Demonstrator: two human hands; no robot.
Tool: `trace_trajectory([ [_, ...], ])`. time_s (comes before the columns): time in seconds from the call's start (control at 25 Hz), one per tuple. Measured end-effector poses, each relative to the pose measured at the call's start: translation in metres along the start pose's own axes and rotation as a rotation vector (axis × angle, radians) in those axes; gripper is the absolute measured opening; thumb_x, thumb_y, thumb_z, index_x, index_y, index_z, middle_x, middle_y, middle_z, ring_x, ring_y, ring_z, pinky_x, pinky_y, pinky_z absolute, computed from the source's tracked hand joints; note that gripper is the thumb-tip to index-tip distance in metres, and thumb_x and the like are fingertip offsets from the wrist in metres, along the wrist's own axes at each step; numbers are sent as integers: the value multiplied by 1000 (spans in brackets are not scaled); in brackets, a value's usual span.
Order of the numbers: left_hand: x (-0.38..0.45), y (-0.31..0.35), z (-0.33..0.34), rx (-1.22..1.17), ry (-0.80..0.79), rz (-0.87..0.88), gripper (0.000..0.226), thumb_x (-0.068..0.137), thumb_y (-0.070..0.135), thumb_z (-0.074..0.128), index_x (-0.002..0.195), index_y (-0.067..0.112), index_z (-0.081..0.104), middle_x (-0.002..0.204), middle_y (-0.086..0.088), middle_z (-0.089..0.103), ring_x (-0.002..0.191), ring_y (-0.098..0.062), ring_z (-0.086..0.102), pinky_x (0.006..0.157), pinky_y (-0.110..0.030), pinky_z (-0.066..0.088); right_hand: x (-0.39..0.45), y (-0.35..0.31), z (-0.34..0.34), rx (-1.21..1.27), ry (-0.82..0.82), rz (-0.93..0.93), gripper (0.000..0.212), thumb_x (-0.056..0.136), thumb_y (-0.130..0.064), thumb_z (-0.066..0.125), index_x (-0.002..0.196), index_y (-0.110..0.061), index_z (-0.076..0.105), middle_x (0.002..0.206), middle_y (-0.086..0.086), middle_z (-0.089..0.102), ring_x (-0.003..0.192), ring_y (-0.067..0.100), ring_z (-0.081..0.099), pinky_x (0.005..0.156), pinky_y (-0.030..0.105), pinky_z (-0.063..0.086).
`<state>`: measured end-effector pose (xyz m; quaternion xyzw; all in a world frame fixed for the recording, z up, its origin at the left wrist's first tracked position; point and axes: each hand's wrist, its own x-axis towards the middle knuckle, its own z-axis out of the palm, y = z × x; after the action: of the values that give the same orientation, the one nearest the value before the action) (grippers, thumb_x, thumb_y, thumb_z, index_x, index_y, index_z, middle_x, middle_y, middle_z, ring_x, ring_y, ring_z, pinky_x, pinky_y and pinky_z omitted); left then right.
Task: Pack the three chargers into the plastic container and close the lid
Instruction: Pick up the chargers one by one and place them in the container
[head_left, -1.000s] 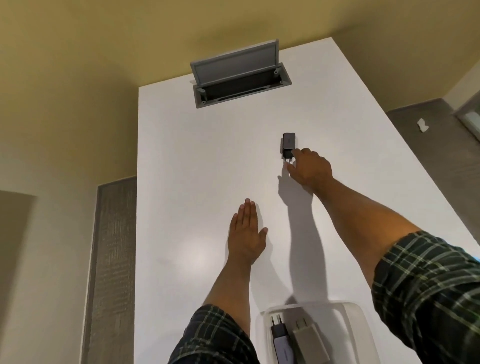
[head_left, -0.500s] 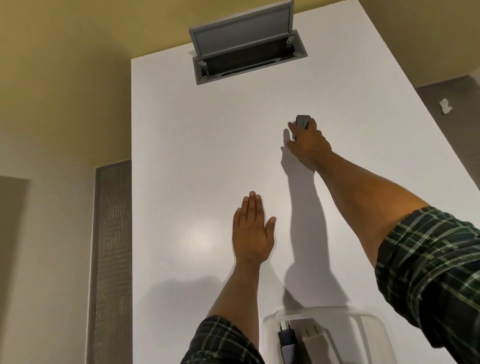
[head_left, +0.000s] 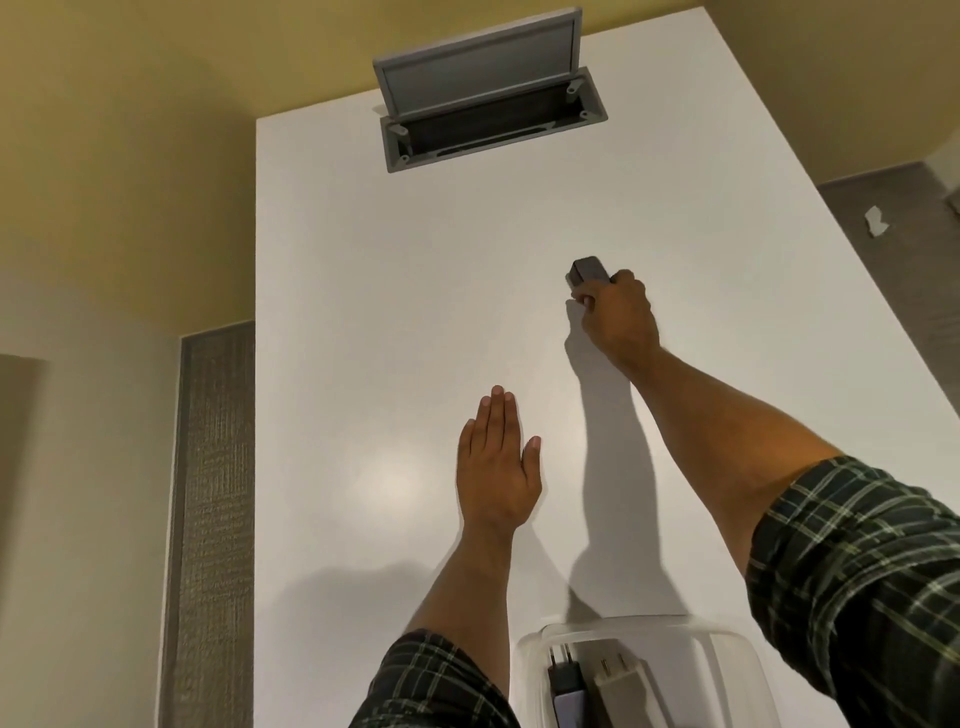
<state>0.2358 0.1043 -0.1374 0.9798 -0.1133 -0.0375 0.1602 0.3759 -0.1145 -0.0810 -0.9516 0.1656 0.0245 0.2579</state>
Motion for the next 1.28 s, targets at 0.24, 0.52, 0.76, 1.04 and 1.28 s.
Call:
trace_trajectory([
  [0.24, 4, -6, -24, 47, -206, 47, 62, 108, 39, 30, 162, 17, 11, 170, 2, 3, 158, -14, 5, 128, -33, 15, -66, -2, -8, 396, 40, 88, 28, 94, -22, 49, 103, -25, 76, 95, 13, 62, 80, 26, 63, 69, 30, 51],
  [0.52, -34, -11, -55, -10, -389, 9, 59, 109, 39, 24, 163, 20, 9, 171, 7, 0, 158, -10, 7, 126, -31, 22, -160, 1, -27, 726, 5, 282, 13, 87, -28, 58, 86, -33, 70, 84, -11, 74, 75, 10, 69, 61, 26, 50],
  [0.76, -100, -21, -70, 85, -421, -37, 59, 110, 38, 25, 162, 13, 14, 171, 0, 6, 157, -14, 13, 118, -36, 37, -216, 13, -34, 746, -134, 184, 20, 86, -17, 68, 90, -36, 74, 90, -17, 69, 82, 5, 63, 68, 23, 44],
  [1.04, -176, -30, -82, 75, -451, -155, 59, 110, 37, 25, 162, 13, 12, 171, 1, 5, 157, -16, 11, 117, -40, 37, -257, 14, -48, 749, -358, 125, 68, 92, -8, 62, 150, -35, 38, 114, -1, 63, 86, 14, 61, 73, 22, 47],
  [1.28, -227, -26, -78, 49, -514, -201, 60, 110, 36, 22, 162, 11, 4, 171, 0, -3, 159, -19, 2, 124, -39, 26, -296, 25, -66, 831, -552, 13, 30, 86, -5, 72, 116, -9, 69, 97, 1, 68, 86, 13, 61, 75, 22, 45],
])
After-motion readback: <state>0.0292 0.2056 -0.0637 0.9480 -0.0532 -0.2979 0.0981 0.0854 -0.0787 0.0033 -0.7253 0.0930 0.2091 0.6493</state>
